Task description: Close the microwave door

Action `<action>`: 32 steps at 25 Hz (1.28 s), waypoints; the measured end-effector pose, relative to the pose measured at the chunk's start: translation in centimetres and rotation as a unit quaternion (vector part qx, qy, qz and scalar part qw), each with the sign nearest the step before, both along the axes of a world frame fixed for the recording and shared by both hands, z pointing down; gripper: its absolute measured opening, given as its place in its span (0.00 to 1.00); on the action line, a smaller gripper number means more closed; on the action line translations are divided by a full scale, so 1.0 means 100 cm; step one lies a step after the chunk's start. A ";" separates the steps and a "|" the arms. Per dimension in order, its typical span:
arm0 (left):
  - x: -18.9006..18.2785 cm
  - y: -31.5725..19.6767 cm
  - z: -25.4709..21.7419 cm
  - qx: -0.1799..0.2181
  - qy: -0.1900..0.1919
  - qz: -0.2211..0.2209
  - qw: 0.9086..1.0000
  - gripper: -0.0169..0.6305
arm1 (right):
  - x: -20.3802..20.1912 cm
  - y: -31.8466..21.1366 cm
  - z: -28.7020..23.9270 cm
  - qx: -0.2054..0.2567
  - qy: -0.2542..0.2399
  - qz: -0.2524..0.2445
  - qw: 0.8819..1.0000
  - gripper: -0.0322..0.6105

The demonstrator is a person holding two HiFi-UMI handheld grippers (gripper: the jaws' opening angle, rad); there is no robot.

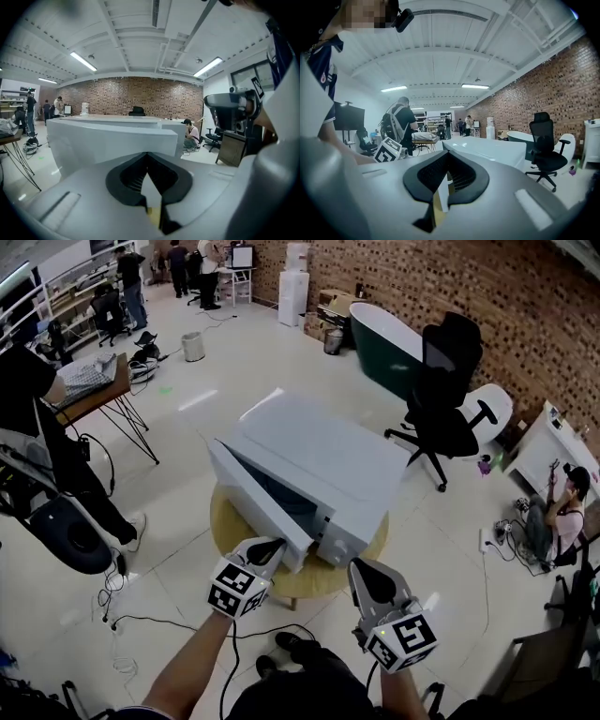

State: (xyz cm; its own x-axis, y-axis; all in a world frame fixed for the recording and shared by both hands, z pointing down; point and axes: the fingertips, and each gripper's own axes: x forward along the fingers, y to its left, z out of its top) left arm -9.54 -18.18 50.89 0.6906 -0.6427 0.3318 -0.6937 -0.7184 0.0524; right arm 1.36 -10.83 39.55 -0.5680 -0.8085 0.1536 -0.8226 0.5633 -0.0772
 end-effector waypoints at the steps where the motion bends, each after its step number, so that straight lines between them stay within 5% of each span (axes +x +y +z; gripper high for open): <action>1: 0.005 -0.004 0.000 0.000 0.000 0.000 1.000 0.04 | 0.003 -0.002 0.001 -0.001 0.000 0.004 1.000 0.05; 11: 0.051 -0.030 0.000 -0.010 0.016 -0.010 1.000 0.04 | 0.028 -0.015 0.004 -0.007 0.003 0.023 1.000 0.05; 32: 0.067 -0.051 0.002 -0.016 0.022 -0.047 0.999 0.05 | 0.039 -0.051 0.012 -0.018 -0.001 0.001 1.000 0.05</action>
State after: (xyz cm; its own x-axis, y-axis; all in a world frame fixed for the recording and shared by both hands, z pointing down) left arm -2.80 -23.31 51.06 0.6428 -0.6945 0.3234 -0.7540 -0.6482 0.1067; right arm 5.24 -15.95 40.79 -0.5673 -0.8030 0.1824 -0.8232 0.5591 -0.0988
